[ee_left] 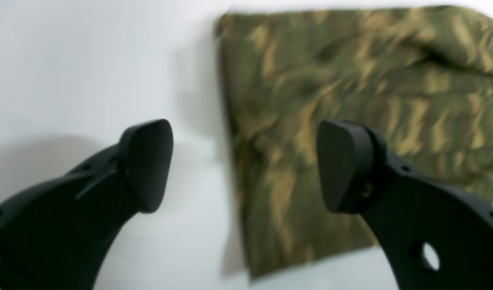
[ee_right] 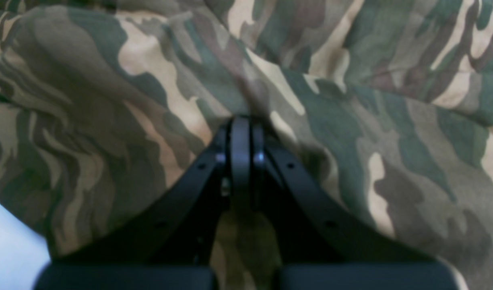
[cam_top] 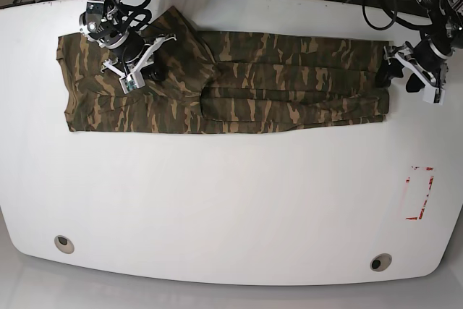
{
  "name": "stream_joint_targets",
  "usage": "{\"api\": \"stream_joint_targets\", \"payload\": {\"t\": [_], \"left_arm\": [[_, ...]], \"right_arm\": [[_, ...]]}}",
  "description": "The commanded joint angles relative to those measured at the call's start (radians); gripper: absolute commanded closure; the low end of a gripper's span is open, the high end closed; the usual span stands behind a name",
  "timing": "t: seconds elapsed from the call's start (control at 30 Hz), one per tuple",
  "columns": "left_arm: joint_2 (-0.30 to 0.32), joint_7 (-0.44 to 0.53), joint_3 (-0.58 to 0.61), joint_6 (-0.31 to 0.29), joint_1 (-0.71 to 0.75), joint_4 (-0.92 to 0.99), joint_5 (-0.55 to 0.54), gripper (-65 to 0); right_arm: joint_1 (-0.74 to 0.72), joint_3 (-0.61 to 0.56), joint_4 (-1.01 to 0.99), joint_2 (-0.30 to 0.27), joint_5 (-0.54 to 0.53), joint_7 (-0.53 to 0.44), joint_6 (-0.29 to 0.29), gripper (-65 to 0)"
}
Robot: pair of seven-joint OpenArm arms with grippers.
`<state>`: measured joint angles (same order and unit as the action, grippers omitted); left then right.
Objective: Layout the t-shirt on the table in an organized manner, then fold the t-shirt properly
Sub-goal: 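Drag the shirt strip away from the base with both grippers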
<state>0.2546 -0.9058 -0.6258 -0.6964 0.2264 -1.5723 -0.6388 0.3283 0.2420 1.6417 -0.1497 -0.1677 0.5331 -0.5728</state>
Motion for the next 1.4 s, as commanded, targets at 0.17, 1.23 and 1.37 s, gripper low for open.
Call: {"api": "stream_joint_targets", "payload": {"t": [0.17,1.23,1.37], "left_arm": [[0.019,0.024,0.033,-0.002,-0.049,0.095,-0.022,-52.9],[0.021,0.024,0.22,-0.002,-0.088,0.166,-0.022,-51.2],[0.021,0.024,0.218,-0.002,-0.092,0.166,-0.022,-37.6]], "right_arm": [[0.01,-0.002,-0.008,-0.008,0.055,0.078,0.012,0.0],[0.009,-0.002,-0.008,-0.009,0.053,0.077,0.01,0.0],[0.009,-0.002,-0.008,-0.009,0.053,0.077,0.01,0.0]]}}
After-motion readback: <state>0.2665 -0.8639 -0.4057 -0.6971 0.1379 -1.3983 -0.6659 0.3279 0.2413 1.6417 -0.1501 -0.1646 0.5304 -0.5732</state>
